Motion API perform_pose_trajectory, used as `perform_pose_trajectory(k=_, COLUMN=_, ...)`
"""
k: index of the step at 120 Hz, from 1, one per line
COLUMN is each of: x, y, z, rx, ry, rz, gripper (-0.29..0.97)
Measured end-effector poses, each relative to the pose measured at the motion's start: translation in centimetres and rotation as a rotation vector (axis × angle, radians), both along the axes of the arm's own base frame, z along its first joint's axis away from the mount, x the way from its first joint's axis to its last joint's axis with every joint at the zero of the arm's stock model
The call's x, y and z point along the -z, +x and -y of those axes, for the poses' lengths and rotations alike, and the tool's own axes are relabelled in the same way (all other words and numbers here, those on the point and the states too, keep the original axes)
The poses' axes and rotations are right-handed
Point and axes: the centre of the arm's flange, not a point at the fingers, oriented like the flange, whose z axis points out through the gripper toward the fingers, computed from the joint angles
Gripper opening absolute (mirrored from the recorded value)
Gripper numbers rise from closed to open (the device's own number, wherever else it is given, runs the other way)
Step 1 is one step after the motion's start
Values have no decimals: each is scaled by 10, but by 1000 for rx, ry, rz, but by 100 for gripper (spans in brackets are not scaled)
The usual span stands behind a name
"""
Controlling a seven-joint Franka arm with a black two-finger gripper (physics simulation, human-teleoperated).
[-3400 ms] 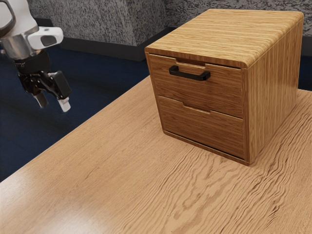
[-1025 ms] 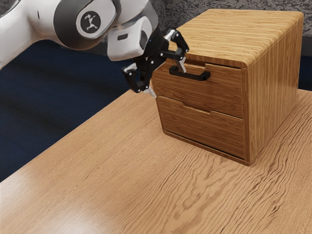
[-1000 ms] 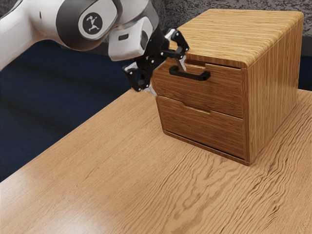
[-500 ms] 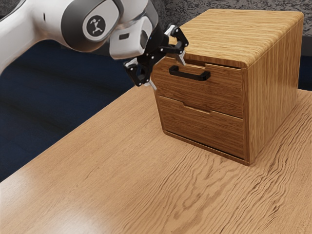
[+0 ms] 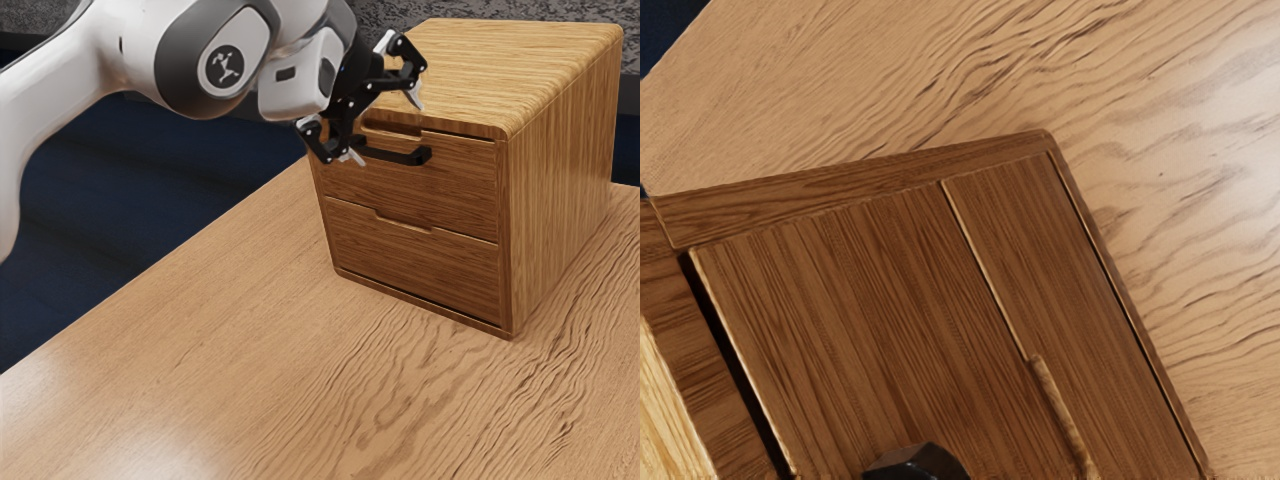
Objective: Pull the drawer handle with one arm to open the drawer
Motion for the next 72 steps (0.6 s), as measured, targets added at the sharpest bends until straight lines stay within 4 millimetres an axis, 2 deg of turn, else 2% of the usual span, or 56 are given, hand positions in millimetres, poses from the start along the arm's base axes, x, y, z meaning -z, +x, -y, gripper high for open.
perform_pose_trajectory(k=10, x=-2, y=2, z=1, rx=4, ry=-4, rz=22, gripper=66)
perform_pose_trajectory(k=41, x=9, y=16, z=5, rx=13, ry=-15, rz=48, gripper=66)
perform_pose_trajectory(k=72, x=27, y=28, z=-21, rx=-36, ry=-7, rz=30, gripper=66)
